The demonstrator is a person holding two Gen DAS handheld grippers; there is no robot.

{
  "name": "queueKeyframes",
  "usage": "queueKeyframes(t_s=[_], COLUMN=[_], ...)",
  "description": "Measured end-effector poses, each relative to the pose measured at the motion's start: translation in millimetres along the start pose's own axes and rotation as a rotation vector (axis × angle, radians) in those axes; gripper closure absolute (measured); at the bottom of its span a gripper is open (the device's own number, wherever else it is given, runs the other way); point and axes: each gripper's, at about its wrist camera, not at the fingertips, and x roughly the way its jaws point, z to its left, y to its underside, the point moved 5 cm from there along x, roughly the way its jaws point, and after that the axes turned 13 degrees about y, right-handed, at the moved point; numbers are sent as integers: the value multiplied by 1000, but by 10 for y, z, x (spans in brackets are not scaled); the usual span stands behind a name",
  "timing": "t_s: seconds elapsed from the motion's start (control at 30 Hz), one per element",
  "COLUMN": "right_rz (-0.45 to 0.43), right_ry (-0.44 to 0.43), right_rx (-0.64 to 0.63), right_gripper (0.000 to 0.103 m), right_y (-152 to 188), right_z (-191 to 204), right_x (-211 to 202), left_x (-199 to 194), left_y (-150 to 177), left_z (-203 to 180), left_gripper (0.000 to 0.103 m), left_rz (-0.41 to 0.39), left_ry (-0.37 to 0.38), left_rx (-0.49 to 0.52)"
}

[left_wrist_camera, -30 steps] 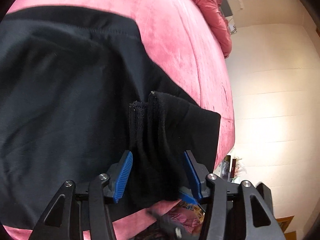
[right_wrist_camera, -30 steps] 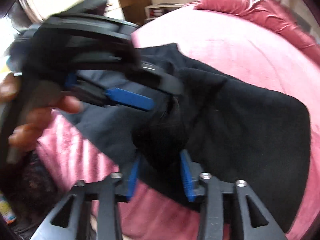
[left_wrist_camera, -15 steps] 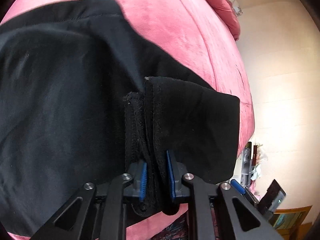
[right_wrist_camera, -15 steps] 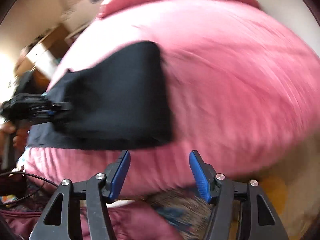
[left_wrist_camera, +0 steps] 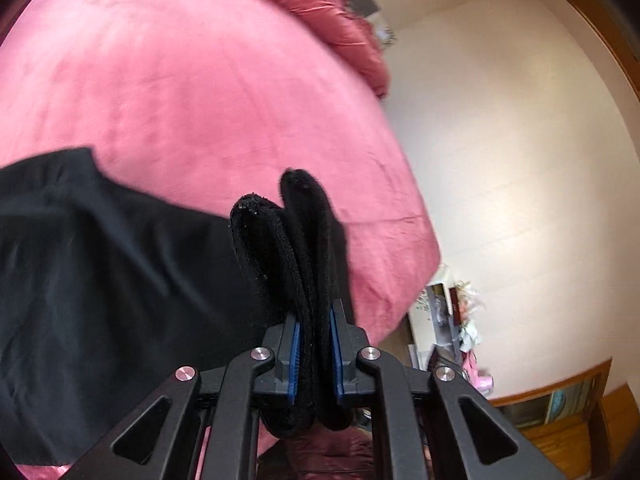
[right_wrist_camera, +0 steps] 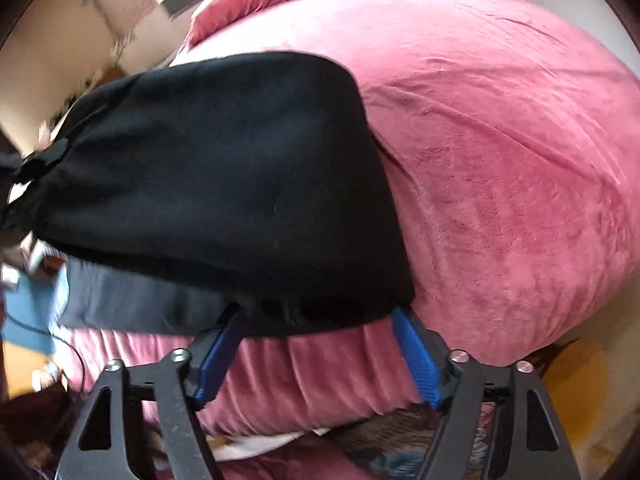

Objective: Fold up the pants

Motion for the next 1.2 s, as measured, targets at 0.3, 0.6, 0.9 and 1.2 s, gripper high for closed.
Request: queueKeyframes(t_s=[0.3,0.6,0.9,1.2], right_rz=[-6,13,27,68], right_ry=[-57,319,266,279], right_rx=[109,56,94,-96], right_gripper=[19,18,15,15], right_y=[-48,15,7,111], right_z=[-197,-523,-597,-437], right_x=[-104,331,414,114], left_x=[21,-100,-197,-170], left_y=[-71,-137,242,565], left_z=[-132,-24,875,1425], left_gripper=[91,92,92,92], left_rz=[14,-22,-2,10], left_ry=[5,6,-143,-199], left_rx=[34,29,-119,-202])
